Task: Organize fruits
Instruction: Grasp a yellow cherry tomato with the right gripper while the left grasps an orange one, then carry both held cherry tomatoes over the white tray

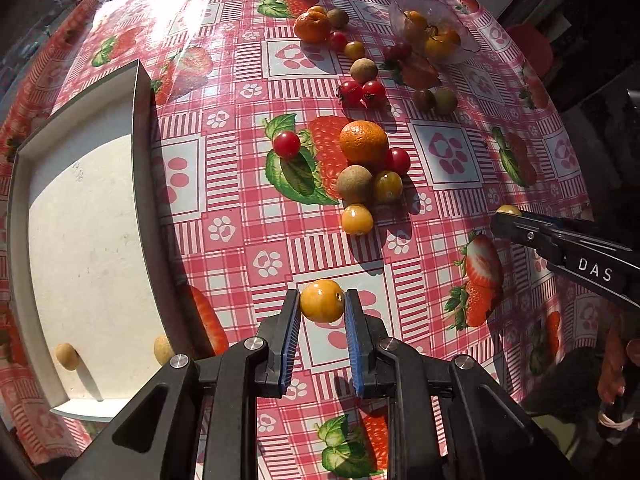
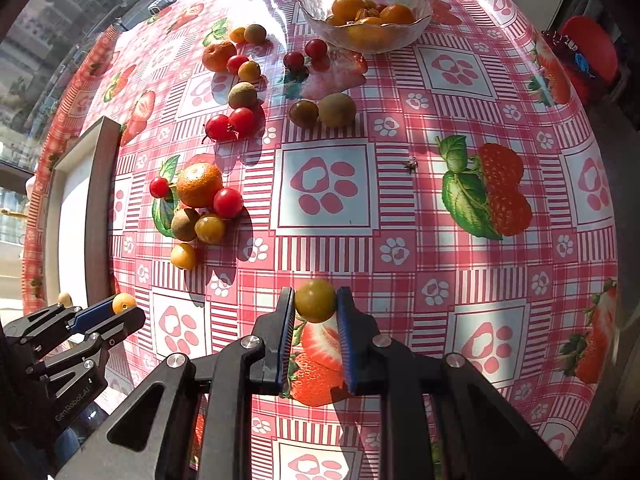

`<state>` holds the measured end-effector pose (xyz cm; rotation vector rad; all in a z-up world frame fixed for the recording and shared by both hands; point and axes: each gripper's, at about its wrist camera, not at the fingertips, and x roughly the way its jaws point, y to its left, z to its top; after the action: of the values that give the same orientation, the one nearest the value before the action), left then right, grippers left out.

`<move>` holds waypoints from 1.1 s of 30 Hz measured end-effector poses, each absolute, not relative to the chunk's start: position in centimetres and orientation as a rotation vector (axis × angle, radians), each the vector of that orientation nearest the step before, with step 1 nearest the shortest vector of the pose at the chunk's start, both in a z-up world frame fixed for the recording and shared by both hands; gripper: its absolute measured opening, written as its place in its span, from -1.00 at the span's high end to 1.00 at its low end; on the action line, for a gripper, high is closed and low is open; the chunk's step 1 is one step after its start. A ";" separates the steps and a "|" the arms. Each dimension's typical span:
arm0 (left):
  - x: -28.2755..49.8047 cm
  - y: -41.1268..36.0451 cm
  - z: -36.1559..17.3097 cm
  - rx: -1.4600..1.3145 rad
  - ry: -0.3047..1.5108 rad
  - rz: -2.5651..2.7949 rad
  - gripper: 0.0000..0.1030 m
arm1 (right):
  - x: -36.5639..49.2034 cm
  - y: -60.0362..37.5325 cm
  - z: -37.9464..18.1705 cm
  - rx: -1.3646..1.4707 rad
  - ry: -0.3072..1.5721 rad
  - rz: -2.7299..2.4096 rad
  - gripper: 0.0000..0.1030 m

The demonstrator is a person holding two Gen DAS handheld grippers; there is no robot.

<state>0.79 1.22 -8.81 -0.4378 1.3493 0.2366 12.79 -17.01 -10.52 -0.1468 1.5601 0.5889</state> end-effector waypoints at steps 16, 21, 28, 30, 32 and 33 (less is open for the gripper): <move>-4.1 6.9 -6.6 -0.503 1.272 0.338 0.55 | 10.4 -9.4 -7.2 -0.216 1.524 0.723 0.57; -6.6 9.4 -6.7 -0.535 1.260 0.398 0.55 | 9.2 -6.0 -6.5 -0.251 1.512 0.782 0.57; -10.1 12.7 -7.6 -0.565 1.259 0.480 0.55 | 6.7 -0.7 -5.9 -0.304 1.501 0.880 0.57; -10.7 13.6 -8.0 -0.564 1.263 0.498 0.55 | 5.9 0.8 -5.8 -0.315 1.501 0.907 0.57; -11.2 14.5 -8.5 -0.561 1.264 0.515 0.55 | 5.1 2.3 -5.9 -0.328 1.502 0.936 0.57; -11.4 15.0 -8.7 -0.563 1.264 0.522 0.55 | 4.7 3.0 -6.0 -0.334 1.504 0.948 0.57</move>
<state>-11.39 14.96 -8.67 -0.5627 1.2639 0.5224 4.66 2.99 -5.97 -0.3342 1.5043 0.9476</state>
